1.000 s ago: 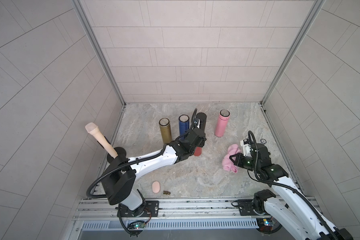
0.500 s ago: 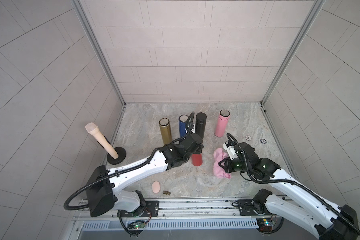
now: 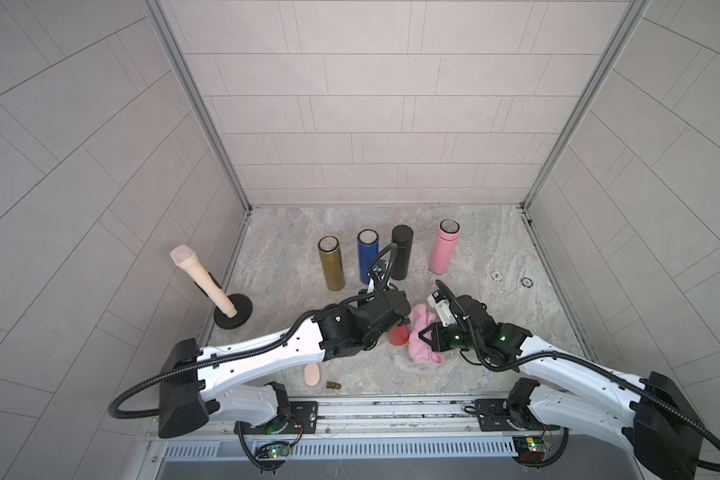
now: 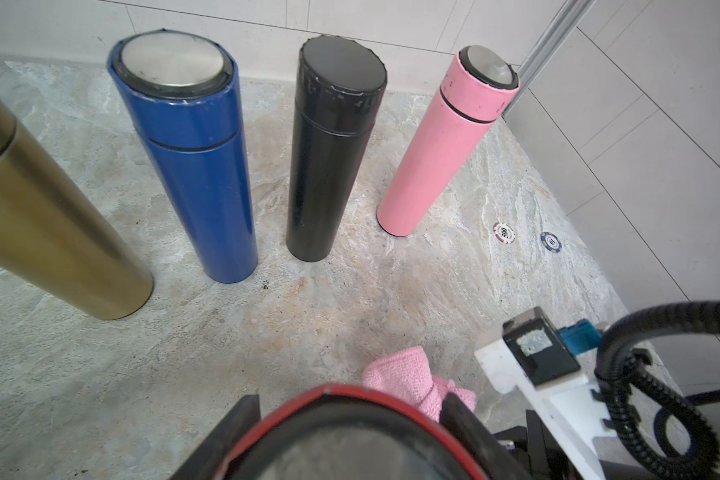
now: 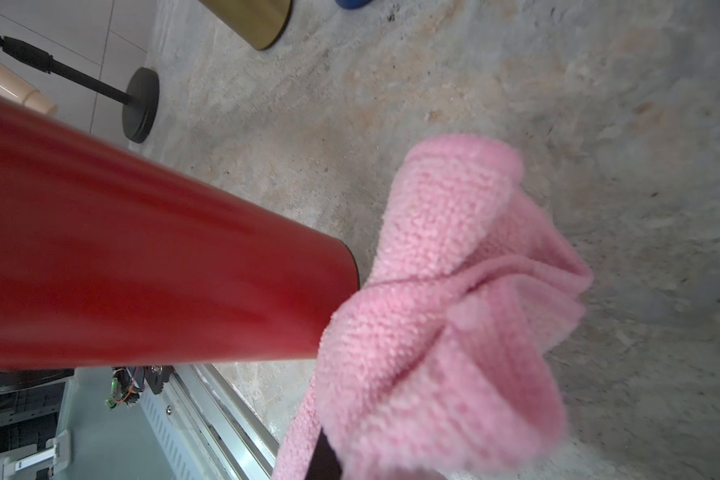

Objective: Wipe the surface of the thermos
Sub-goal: Pick up the thermos from the center of the board, then wipe the dirt from the surface of the thermos.

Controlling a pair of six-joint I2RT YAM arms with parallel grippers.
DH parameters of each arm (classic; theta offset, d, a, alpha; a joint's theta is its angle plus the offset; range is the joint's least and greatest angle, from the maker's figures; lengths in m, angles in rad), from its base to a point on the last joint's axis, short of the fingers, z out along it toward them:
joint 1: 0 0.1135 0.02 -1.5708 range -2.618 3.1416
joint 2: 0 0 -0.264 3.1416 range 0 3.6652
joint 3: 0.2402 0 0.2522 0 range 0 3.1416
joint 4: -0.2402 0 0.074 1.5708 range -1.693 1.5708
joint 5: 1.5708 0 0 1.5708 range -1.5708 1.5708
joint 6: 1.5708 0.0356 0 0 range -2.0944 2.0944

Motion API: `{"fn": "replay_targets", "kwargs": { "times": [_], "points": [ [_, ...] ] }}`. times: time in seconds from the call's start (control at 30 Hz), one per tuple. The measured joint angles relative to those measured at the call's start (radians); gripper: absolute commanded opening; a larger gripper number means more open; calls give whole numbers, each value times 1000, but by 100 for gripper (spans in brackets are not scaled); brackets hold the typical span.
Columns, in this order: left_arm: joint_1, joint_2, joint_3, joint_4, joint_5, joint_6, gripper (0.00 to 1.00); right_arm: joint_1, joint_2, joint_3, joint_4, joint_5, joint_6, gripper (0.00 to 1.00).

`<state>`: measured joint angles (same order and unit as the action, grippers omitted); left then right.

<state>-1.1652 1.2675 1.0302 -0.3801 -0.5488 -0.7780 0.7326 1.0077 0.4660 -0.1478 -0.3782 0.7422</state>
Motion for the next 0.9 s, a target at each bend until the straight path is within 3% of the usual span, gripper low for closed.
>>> {"fn": "replay_targets", "kwargs": {
  "times": [0.47,0.77,0.9],
  "points": [
    [0,31,-59,138,-50,20,0,59,-65,153,94,24,22,0],
    [1,49,-75,167,-32,20,0,60,50,-138,192,67,79,0],
    [1,50,-75,174,-32,19,0,64,17,-150,177,88,77,0]
  ]
}}
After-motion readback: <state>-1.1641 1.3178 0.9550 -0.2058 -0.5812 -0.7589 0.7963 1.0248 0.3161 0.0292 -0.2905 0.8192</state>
